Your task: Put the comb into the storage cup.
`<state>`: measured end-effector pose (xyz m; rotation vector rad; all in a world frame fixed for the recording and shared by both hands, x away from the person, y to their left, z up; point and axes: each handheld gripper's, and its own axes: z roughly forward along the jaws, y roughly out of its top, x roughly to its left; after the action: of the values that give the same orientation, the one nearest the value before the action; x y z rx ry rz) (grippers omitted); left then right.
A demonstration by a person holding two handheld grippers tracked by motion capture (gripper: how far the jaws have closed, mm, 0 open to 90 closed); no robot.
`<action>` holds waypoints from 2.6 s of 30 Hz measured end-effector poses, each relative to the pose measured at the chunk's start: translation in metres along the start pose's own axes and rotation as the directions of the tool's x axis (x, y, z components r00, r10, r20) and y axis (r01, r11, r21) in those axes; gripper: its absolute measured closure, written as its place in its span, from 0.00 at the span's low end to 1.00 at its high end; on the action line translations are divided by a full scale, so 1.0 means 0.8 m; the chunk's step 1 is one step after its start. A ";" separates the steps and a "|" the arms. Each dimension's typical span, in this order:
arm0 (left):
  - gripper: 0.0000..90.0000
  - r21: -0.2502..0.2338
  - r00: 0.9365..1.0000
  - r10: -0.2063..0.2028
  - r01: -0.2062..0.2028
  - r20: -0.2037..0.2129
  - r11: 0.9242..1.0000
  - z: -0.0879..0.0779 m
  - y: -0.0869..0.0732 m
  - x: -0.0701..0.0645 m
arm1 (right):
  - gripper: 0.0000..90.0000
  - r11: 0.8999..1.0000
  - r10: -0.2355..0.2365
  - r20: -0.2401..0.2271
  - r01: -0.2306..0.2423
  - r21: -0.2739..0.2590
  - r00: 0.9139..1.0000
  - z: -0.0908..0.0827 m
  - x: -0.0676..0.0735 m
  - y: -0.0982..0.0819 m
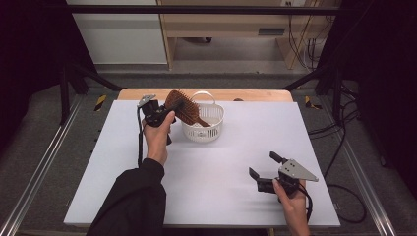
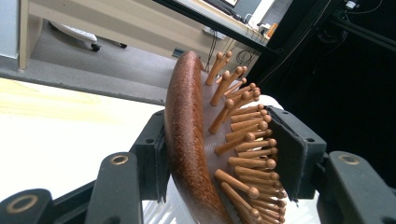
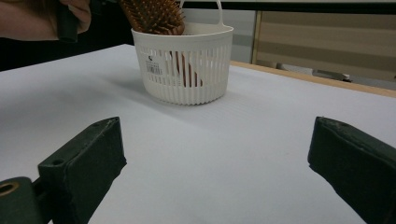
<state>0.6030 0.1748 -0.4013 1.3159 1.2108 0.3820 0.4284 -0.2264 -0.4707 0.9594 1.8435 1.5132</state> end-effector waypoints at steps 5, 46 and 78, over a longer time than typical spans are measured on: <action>0.48 -0.003 1.000 0.001 -0.001 0.001 1.000 -0.001 -0.001 0.000 | 0.04 1.000 0.000 0.000 0.000 0.000 1.000 0.000 0.000 0.000; 0.44 -0.004 1.000 0.002 -0.002 -0.028 1.000 0.004 -0.003 0.008 | 0.04 1.000 -0.008 -0.012 0.008 0.015 1.000 0.002 0.002 -0.001; 0.14 -0.037 0.986 0.139 -0.143 -0.093 0.989 -0.007 0.001 -0.002 | 0.04 1.000 -0.008 -0.013 0.008 0.015 1.000 0.002 0.002 -0.001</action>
<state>0.5985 0.1768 -0.3988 1.3630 1.1811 0.5721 0.4288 -0.2242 -0.4719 0.9494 1.8685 1.5064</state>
